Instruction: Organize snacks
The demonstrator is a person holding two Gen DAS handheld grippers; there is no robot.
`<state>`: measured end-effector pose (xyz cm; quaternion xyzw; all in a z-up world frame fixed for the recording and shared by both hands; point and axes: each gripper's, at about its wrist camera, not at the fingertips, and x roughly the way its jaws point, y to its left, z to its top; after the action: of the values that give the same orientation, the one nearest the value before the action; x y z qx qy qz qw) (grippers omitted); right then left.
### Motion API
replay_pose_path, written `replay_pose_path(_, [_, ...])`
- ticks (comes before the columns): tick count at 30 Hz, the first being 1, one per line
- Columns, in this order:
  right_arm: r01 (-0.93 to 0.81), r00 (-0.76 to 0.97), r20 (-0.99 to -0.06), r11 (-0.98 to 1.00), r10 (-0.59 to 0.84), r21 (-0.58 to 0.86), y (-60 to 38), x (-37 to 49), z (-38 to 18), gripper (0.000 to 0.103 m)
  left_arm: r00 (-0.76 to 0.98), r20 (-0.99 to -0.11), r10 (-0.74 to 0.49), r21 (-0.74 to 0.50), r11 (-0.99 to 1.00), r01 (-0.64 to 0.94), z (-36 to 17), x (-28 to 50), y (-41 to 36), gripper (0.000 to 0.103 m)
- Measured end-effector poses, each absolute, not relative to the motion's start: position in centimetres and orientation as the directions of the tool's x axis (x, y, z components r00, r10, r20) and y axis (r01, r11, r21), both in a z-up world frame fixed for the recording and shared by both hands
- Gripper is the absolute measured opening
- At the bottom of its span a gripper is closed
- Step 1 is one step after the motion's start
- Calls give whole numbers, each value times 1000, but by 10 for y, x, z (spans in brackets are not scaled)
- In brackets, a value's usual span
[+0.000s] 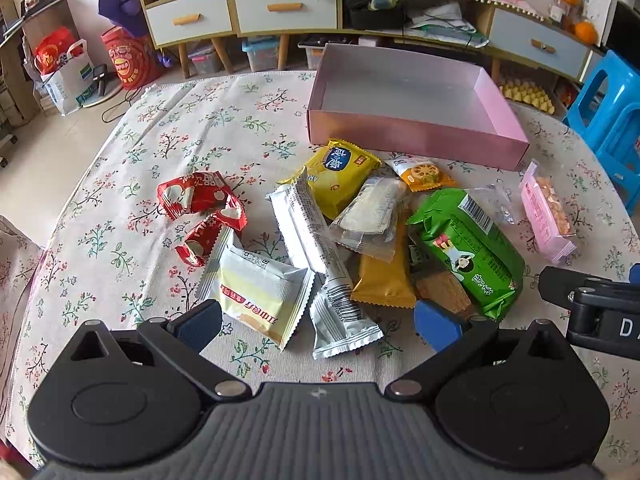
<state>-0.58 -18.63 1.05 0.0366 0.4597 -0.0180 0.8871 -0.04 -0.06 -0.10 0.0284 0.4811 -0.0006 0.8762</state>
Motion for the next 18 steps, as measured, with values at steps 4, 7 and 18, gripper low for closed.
replay_pose_path(4, [67, 576, -818, 997, 0, 47, -186, -6, 10, 103, 537, -843, 29, 52, 998, 28, -1, -1, -1, 103])
replay_pose_path(7, [66, 575, -818, 997, 0, 47, -186, -5, 10, 103, 537, -843, 28, 51, 998, 28, -1, -1, -1, 103])
replay_pose_path(18, [66, 574, -819, 997, -1, 45, -185, -4, 9, 103, 537, -843, 30, 52, 998, 25, 0, -1, -1, 103])
